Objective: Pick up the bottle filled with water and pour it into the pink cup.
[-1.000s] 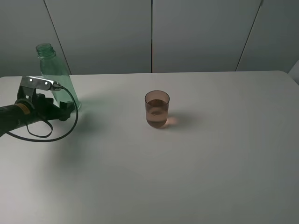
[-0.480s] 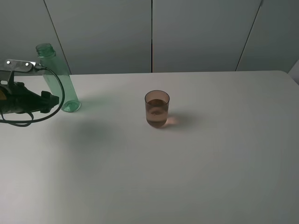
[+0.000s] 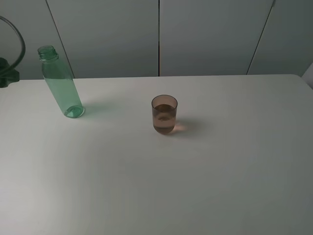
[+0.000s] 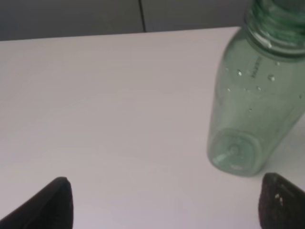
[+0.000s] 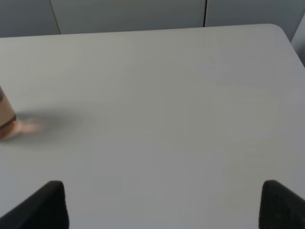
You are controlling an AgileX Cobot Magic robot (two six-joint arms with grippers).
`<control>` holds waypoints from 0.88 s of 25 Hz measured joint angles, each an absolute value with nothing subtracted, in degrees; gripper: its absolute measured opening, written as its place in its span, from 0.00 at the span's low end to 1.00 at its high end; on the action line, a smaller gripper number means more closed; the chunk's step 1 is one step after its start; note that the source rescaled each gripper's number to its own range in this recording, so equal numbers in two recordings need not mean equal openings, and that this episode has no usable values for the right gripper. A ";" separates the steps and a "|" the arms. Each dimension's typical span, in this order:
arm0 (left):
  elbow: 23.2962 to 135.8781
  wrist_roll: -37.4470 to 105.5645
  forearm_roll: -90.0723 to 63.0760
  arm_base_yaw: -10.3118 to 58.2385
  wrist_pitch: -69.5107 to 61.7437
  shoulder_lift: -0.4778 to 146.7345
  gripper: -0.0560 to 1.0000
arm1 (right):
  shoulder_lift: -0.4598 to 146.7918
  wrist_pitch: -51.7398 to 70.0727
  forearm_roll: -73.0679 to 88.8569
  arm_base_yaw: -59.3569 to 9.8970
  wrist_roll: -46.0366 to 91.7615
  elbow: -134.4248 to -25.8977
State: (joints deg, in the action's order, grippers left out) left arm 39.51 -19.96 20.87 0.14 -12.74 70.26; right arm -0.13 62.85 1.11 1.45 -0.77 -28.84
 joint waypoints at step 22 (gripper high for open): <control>41.55 18.57 -17.27 0.06 -56.00 36.25 1.00 | -0.13 62.85 1.11 1.45 -0.77 -28.84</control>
State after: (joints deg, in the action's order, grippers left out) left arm 41.55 18.57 -17.27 0.06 -56.00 36.25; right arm -0.13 62.85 1.11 1.45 -0.77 -28.84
